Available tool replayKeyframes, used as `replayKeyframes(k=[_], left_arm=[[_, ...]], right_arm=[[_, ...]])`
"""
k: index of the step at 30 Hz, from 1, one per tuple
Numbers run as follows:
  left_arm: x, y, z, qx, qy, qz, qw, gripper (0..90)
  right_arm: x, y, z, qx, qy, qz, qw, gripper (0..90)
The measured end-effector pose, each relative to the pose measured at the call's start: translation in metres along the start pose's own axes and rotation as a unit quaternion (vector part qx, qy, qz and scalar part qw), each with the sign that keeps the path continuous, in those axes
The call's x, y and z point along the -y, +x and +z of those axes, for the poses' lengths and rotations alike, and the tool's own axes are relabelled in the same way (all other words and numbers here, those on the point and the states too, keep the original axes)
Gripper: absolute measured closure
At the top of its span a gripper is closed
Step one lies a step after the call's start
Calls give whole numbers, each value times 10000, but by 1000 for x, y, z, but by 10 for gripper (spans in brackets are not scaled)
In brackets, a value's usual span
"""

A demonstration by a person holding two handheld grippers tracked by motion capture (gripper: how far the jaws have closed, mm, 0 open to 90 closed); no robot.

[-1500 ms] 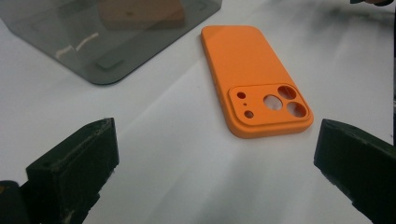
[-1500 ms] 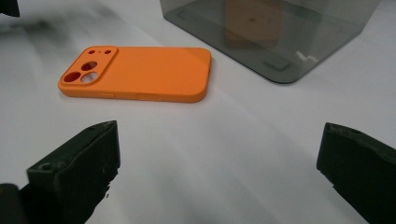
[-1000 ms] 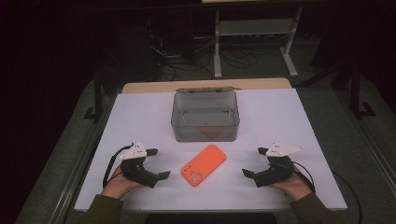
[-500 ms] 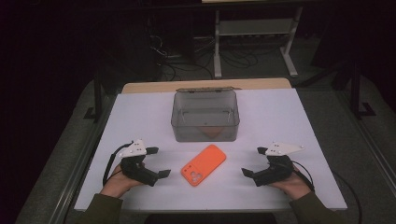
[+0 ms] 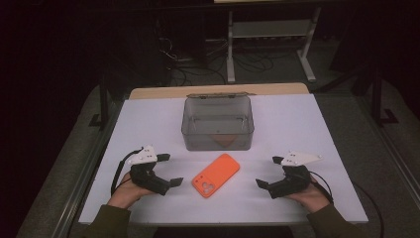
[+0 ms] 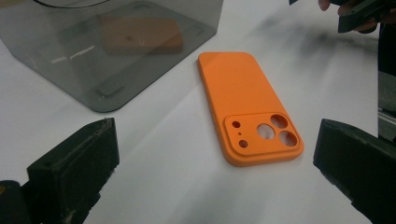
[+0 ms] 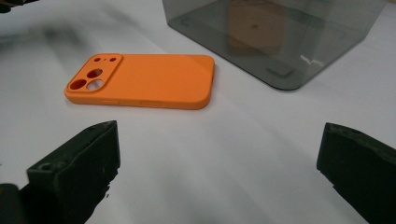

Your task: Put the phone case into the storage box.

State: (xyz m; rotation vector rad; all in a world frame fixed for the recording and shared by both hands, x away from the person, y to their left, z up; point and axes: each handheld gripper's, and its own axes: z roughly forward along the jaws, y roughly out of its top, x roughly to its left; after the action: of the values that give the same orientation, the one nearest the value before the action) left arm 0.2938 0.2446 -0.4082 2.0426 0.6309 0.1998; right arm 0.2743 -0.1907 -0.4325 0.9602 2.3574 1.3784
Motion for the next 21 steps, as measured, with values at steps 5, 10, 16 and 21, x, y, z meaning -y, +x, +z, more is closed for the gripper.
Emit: replayKeyframes(k=[5,10,16,21], left_arm=[[-1,-1,2,18,3,21,10000,0],[-4,-2,4,29,-38,37,10000,0],[-8,-3,8,49,-38,71,10000,0],[-10,-4,11,60,-26,85,9999,0]], right_arm=[[0,0,0,-12,13,-60,10000,0],[0,1,1,-6,18,-55,10000,0],[0,1,0,-3,7,-45,10000,0],[0,1,0,7,12,-48,10000,0]])
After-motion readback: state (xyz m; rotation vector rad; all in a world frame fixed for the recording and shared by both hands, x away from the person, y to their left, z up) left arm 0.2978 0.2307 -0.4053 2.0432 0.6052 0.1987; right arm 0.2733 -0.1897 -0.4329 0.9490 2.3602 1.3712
